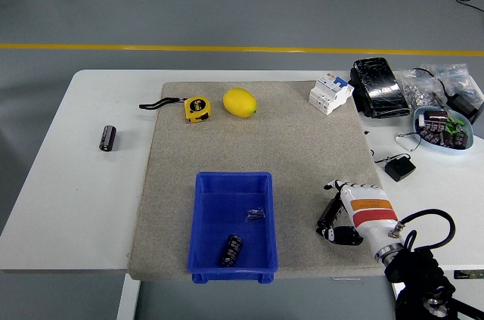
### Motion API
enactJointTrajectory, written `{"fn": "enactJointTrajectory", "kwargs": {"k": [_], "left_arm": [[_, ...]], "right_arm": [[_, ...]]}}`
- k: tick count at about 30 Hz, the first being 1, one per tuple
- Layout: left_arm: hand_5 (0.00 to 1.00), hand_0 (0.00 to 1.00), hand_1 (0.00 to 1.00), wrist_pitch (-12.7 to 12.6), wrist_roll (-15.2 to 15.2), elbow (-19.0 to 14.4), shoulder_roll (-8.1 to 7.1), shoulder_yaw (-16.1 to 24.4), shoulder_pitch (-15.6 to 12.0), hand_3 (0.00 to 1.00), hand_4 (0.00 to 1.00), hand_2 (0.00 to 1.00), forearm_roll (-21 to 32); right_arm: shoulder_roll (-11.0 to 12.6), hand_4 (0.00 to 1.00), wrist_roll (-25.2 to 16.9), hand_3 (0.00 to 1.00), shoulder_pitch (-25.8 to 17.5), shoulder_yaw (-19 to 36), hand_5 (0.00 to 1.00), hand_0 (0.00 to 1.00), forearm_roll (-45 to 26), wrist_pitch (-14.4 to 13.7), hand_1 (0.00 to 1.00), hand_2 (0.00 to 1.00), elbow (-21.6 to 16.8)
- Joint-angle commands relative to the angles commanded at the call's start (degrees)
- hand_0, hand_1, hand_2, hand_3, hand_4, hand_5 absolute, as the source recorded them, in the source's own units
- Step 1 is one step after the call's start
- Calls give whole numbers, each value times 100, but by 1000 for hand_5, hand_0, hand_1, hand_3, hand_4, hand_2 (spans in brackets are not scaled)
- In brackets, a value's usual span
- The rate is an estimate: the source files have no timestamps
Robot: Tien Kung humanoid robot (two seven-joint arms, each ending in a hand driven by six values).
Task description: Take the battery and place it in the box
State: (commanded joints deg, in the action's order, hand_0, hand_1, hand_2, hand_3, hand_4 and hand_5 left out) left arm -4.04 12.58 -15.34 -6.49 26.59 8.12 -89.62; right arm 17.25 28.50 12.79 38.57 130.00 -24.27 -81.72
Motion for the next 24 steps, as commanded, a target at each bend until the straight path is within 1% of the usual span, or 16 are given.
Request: {"fn": "enactJointTrajectory", "kwargs": {"k": [5,6,16,23,24], "left_arm": [[664,682,641,15,1,-1,-4,18,-4,613,617,687,-33],[663,682,641,17,0,-2,-5,19,-2,614,617,687,-36],[663,682,641,21,-10,2,-5,3,29,615,617,689,-19],[664,682,641,21,-12,2,-9,-15,37,614,617,689,6],[664,682,641,24,-13,2,-11,-15,39,615,617,687,7]], "right_arm": [[-6,989,16,650,15,-9,185,391,0,-29,435,524,6],[-7,985,16,621,16,-13,184,372,0,-28,423,514,6],[10,972,25,613,40,7,168,352,-3,-93,423,515,-64],[44,973,50,609,59,21,168,354,-5,-109,423,516,-237],[55,951,60,596,72,30,146,347,0,-107,421,513,-302]]}}
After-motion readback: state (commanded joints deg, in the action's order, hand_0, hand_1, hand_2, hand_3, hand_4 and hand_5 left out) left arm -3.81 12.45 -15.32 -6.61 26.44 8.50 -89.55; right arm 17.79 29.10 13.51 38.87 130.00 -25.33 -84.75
